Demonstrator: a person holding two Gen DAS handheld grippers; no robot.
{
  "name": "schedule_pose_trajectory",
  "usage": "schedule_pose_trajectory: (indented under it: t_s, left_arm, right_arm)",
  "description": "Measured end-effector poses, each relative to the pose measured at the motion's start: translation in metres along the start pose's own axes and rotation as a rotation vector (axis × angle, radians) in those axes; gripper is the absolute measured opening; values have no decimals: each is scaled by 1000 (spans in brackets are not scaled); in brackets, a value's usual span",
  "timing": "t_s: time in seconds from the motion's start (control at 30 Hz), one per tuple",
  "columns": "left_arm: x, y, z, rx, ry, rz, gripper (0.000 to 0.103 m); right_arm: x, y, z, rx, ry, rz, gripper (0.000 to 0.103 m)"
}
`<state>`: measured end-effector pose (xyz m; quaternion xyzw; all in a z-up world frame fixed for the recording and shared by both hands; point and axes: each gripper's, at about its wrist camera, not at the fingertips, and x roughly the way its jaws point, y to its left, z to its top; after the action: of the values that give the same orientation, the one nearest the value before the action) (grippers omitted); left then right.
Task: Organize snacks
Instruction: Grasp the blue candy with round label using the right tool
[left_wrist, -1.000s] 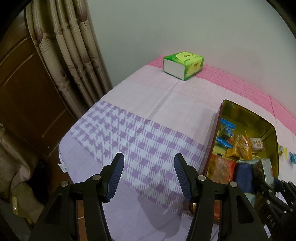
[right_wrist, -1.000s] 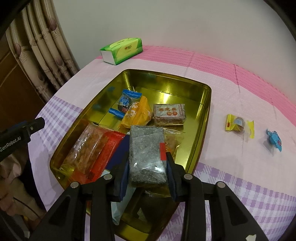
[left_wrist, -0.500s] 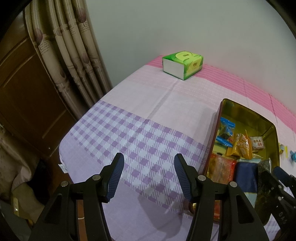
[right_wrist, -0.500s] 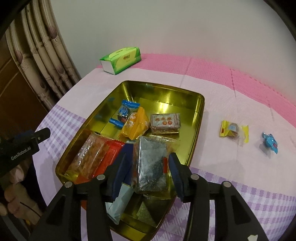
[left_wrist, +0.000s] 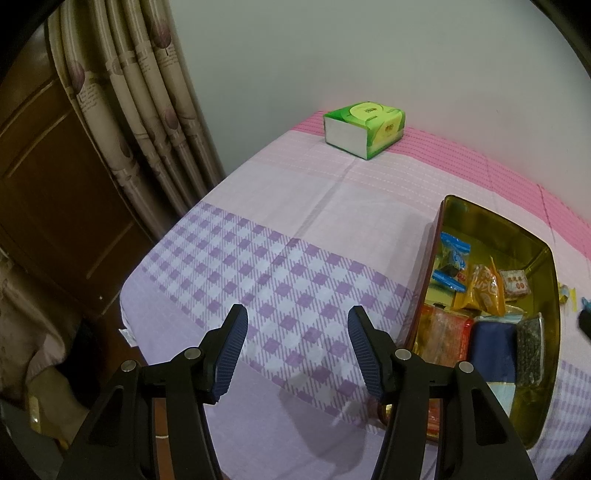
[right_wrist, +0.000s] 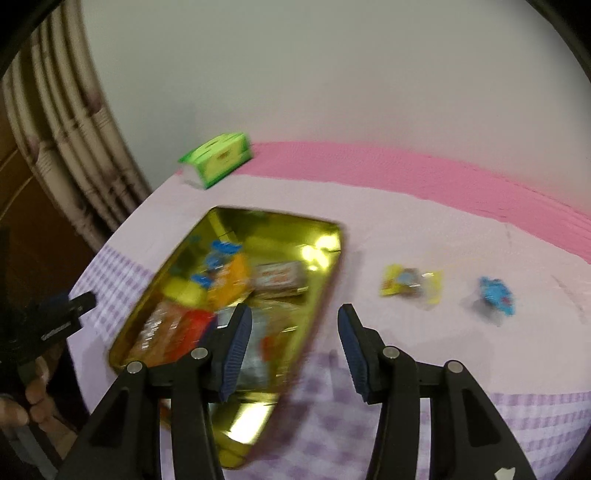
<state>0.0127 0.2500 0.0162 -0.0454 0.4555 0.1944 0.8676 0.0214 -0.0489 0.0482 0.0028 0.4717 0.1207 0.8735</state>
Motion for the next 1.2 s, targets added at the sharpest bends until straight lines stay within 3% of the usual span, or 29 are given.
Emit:
schedule_pose_trajectory:
  t_s: [0.27,0.6,0.8,1.03,1.2]
  left_arm:
    - [2,0,-1,18,4,2,58]
    - [6,-3,-1,37,13,3,58]
    - [10,1,0,35,23,-1,58]
    - [11,2,1,37,26,3,58]
    - [13,-1,-1,45,23,23,58]
  right_arm:
    - [3,-106,24,139,31,-173,46]
    - [50,-194,56,328,225,-229,46]
    - [76,-201,55,346,316,-260,46]
    - [76,-196,35,306,334,-266,46]
    - [73,-195,22,303,307,-252,34]
